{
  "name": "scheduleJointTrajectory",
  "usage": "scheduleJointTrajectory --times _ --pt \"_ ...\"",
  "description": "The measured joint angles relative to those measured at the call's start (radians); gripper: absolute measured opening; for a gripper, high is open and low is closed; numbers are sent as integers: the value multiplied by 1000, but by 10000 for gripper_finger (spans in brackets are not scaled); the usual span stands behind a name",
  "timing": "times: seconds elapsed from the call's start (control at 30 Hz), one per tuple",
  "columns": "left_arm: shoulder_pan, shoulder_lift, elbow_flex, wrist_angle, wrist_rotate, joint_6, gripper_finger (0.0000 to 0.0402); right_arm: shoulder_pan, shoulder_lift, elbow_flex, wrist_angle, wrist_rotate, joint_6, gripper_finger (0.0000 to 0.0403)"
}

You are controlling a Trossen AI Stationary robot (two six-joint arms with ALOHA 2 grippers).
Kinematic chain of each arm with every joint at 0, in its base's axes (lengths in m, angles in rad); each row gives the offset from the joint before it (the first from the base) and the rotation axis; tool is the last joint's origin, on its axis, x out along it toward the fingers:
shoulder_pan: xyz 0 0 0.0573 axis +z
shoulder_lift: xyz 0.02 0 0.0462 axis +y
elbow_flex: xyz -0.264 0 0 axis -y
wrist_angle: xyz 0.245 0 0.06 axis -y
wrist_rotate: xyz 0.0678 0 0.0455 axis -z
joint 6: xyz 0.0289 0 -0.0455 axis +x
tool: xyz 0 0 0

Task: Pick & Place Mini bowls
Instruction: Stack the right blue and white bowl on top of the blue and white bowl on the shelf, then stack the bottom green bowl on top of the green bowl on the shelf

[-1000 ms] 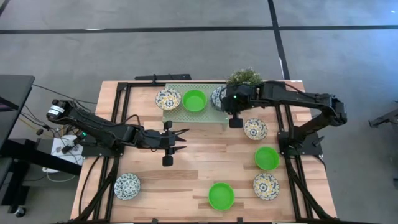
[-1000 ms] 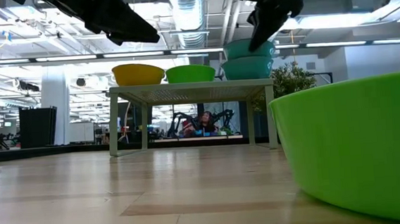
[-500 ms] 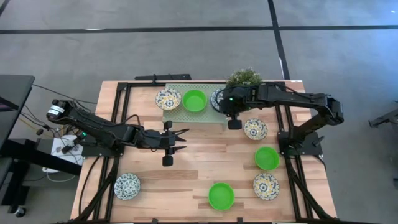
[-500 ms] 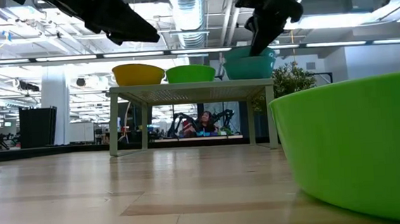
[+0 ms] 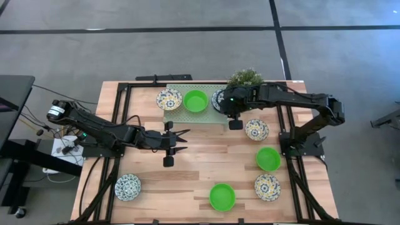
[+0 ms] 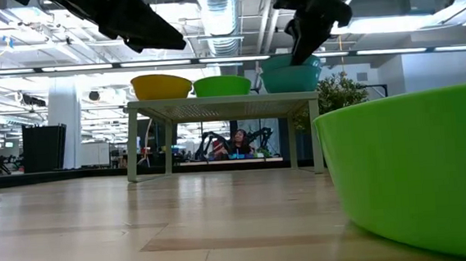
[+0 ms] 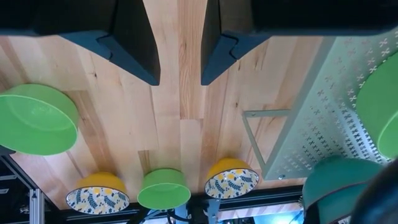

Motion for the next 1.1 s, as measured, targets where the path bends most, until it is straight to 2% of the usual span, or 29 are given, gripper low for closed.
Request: scheduleJointTrajectory --times 0.23,0.6,0.93,1.1 --pt "0 0 0 0 0 0 117 8 1 64 -37 -10 2 64" --pt "0 0 0 0 0 0 117 23 1 65 -48 -9 37 64" --pt "0 0 0 0 0 0 117 173 0 66 -26 -4 52 64" --pt "0 0 0 0 0 0 117 254 -1 66 -31 58 108 64"
